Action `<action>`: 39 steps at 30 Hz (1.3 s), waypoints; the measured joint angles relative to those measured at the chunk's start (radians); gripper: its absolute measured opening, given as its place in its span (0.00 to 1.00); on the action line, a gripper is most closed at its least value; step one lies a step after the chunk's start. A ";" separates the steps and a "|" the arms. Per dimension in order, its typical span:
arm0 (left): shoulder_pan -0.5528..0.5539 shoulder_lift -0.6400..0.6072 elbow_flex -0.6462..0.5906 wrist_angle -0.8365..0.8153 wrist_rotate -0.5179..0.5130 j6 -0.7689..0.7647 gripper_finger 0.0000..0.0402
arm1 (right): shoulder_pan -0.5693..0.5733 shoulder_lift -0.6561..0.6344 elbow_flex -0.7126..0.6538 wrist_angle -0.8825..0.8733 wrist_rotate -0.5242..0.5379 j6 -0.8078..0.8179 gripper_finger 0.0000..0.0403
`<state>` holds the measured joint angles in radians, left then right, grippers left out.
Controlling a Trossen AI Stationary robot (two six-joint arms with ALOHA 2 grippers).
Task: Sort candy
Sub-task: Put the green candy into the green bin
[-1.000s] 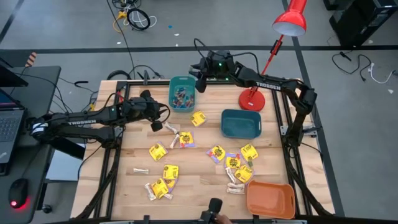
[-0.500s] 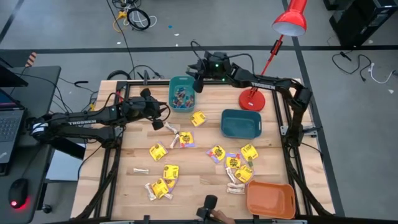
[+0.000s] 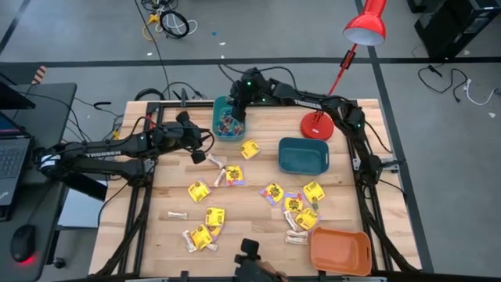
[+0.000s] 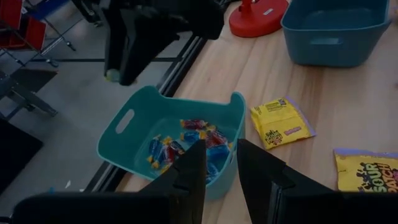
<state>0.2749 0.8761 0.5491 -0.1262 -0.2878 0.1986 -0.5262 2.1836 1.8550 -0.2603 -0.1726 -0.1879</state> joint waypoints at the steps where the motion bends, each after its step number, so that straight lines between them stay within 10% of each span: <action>1: 0.000 0.000 0.000 0.000 0.000 0.000 0.23 | 0.000 0.017 0.024 -0.038 0.001 -0.003 0.28; 39: 0.000 0.000 0.000 -0.034 0.000 -0.070 0.23 | 0.001 0.122 0.059 -0.229 0.069 0.083 0.28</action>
<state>0.2749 0.8761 0.5491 -0.1600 -0.2878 0.1289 -0.5251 2.3058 1.9144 -0.4896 -0.1038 -0.1047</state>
